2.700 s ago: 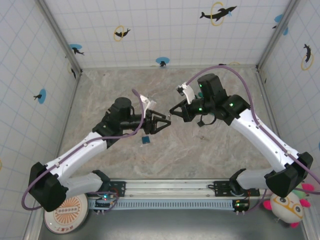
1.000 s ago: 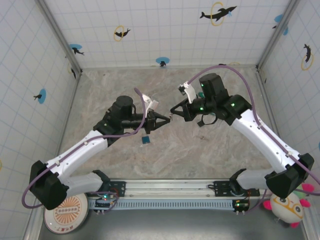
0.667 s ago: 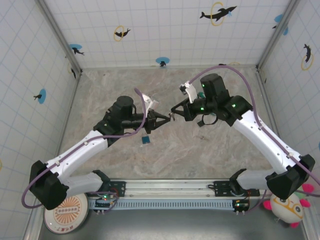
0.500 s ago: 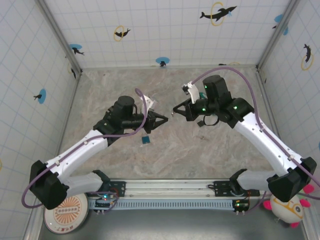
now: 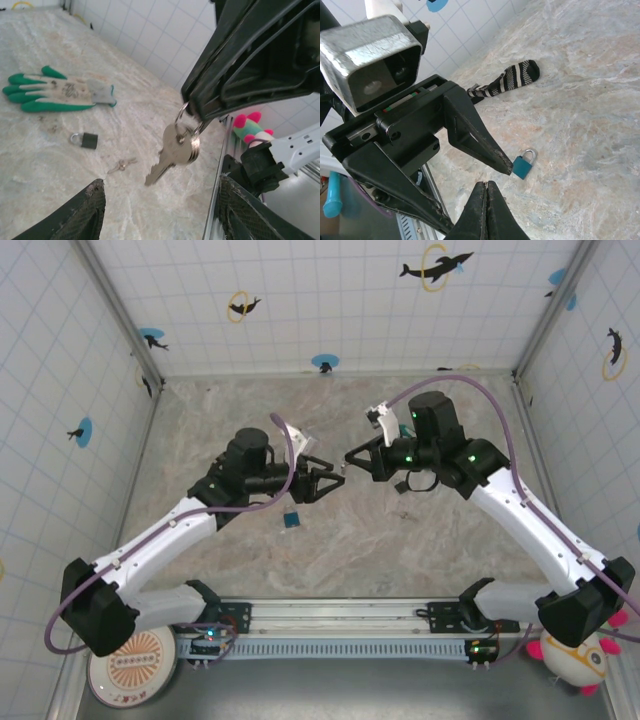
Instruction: Unlock with the key
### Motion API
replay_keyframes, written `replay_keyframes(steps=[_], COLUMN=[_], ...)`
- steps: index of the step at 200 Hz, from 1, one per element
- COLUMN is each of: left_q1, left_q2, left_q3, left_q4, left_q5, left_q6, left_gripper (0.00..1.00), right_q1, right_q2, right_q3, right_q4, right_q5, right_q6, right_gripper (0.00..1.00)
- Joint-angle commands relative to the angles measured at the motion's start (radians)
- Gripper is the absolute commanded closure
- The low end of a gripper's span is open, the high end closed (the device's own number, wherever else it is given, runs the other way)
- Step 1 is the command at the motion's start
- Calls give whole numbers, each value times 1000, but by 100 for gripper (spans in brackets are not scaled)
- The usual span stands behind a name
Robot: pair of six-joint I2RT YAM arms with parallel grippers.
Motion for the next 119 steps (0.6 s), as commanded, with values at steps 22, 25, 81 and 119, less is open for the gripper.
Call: replay_keyframes(steps=[22,25,81,119], left_q1=[-1,-1,-3,-3], left_q2=[25,29,38,18], left_q3=[22,23,20,11], left_q4=[109,112,121,72], left_q5=[101,105,145,132], left_q6=[-39,-41,-60,-43], left_gripper=[38,38,59,80], right_q1=[21,23,22,16], right_q2=[3,4,-1,-2], right_q3=[15,15,14,6], right_q4=[33,34,39,33], right_q5=[-43,-43,-35,-29], right_q6=[4,4,0,-2], right_gripper=[100,100,100,100])
